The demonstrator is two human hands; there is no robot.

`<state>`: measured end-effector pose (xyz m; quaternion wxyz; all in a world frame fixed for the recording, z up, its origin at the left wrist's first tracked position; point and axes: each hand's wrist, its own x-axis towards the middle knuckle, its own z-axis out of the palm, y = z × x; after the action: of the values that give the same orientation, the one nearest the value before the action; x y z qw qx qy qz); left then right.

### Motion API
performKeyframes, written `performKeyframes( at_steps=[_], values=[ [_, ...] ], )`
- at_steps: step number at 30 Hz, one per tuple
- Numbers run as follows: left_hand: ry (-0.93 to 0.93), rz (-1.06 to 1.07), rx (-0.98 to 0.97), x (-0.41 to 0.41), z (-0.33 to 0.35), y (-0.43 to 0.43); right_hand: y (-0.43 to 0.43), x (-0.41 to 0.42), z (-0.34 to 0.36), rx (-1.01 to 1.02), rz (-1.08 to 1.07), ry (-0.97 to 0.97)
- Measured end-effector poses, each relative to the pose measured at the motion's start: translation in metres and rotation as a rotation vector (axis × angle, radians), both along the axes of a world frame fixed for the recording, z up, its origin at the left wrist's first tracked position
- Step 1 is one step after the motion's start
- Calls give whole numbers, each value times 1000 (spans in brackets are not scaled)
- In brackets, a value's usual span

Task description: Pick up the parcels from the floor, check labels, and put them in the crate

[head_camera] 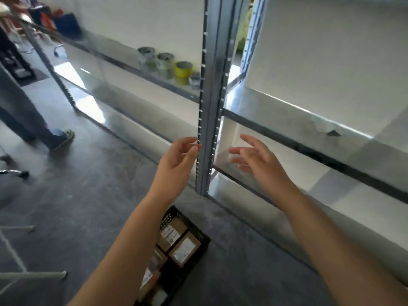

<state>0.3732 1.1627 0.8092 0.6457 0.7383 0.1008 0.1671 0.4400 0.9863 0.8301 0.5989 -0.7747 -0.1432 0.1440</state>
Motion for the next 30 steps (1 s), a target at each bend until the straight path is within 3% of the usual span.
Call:
performKeyframes(
  at_steps=[18,30],
  values=[
    [-353,-582,157,69,118,-455,-451,-50,107,57,-620,-383],
    [-432,-973,88,115,127,-636,-589,-62,108,134,-1107,-501]
  ],
)
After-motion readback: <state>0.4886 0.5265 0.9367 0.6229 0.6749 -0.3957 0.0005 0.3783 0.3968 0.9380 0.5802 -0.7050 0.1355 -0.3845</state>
